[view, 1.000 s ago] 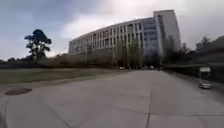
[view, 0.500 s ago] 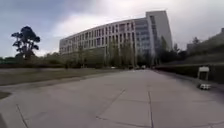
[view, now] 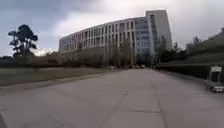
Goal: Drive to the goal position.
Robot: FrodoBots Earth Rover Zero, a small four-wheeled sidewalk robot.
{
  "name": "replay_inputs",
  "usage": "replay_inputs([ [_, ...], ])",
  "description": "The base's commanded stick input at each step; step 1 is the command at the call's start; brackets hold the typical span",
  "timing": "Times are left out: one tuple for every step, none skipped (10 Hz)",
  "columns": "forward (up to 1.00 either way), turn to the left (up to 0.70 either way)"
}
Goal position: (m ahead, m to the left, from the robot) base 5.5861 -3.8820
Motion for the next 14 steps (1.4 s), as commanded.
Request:
replay_inputs([
  [1.00, -0.27],
  [1.00, -0.27],
  [1.00, -0.27],
  [1.00, -0.27],
  [1.00, -0.27],
  [1.00, -0.27],
  [1.00, -0.27],
  [1.00, -0.27],
  [1.00, -0.27],
  [1.00, -0.27],
  [1.00, -0.27],
  [1.00, -0.27],
  [1.00, -0.27],
  [1.00, -0.27],
])
